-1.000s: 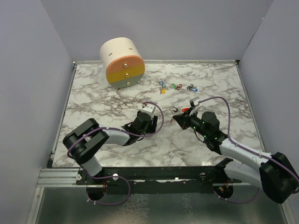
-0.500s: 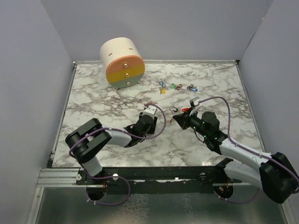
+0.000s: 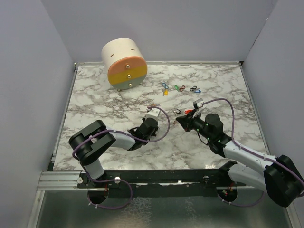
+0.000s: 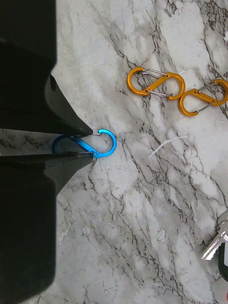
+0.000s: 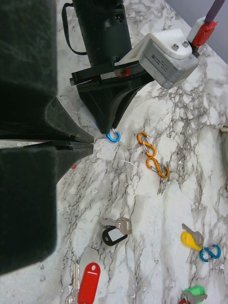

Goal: Put the keys on the keyring

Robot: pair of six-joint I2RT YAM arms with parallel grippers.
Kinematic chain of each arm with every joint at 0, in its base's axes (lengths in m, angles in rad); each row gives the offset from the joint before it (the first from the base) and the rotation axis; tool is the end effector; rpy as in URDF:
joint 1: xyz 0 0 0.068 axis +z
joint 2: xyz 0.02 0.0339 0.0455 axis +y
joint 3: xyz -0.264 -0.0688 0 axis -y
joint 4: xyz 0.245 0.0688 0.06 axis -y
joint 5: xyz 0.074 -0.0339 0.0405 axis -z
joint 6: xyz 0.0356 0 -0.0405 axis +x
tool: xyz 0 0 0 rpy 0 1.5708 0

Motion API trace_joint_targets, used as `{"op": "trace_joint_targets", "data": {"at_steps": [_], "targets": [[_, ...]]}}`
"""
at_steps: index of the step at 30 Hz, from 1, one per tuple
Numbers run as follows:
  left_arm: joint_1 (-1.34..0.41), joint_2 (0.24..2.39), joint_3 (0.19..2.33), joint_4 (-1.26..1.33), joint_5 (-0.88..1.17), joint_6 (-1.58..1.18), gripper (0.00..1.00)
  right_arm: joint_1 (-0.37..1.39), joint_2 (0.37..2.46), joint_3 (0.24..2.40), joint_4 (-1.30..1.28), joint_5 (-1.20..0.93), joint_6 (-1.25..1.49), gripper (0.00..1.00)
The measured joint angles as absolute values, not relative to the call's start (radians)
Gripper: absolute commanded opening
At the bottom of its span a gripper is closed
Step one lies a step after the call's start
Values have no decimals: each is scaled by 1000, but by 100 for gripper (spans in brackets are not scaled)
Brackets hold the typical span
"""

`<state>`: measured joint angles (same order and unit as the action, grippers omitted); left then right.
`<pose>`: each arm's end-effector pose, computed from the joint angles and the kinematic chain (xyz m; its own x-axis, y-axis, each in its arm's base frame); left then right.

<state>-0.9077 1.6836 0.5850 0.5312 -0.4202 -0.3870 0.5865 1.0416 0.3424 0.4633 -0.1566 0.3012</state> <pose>0.1988 -0.2310 0.1277 -0.4980 0.0778 -0.8637 0.3454 0.9314 -0.1152 0.1793 0.1258 0.2041 -0.3855 0.0956 -0.9177 -0.5849 0.7439 0.3233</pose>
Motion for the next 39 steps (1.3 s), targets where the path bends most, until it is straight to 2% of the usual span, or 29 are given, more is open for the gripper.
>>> {"op": "trace_joint_targets", "data": {"at_steps": [9,24,28,33,36,39], "targets": [[-912,1686,591,533,-419,-392,0,587,1042,342,463,-154,301,1],[-912,1661,601,475,-411,-390,0,588,1134,342,463,-171,292,1],[-912,1650,601,449,-405,-390,14,588,1134,343,463,-172,290,1],[-912,1649,609,432,-395,-385,38,590,1134,343,463,-172,290,1],[-912,1650,613,428,-385,-384,44,590,1133,343,463,-172,290,1],[-914,1652,616,426,-382,-383,45,590,1132,343,463,-172,290,1]]}}
